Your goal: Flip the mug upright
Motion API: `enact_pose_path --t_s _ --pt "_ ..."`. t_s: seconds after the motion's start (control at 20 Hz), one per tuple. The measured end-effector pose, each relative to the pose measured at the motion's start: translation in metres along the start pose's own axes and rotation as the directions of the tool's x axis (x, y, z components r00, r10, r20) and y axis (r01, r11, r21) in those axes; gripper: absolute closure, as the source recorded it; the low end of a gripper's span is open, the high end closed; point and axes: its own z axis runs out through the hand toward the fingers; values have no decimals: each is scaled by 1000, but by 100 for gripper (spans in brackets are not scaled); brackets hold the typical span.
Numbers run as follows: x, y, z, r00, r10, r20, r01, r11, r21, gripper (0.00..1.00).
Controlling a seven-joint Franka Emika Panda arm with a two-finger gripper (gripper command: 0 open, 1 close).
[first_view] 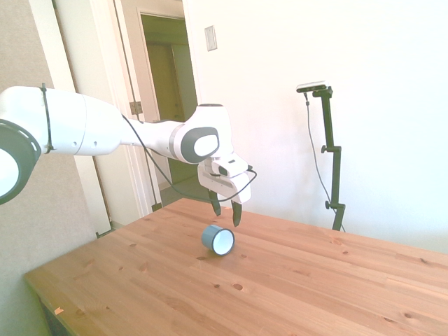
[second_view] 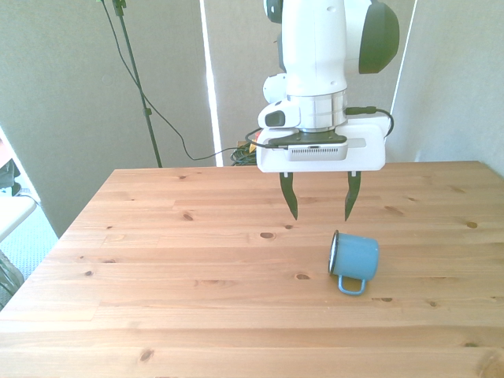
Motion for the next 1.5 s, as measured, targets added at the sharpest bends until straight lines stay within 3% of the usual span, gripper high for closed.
enact_pose_path --t_s 0.25,0.5,0.6,0.75,1.0,1.25,1.5 --pt "4 15 -2 984 -109 144 102 993 52 0" --pt "3 30 0 939 -210 274 196 978 76 0" --pt "2 30 2 933 -222 285 209 975 73 0" --pt "-1 20 8 944 -214 252 203 977 69 0" --pt "-1 22 10 915 -262 306 244 965 97 0" --pt "-2 32 12 785 -390 482 359 920 160 0" --pt "6 29 13 698 -461 548 410 885 223 0"
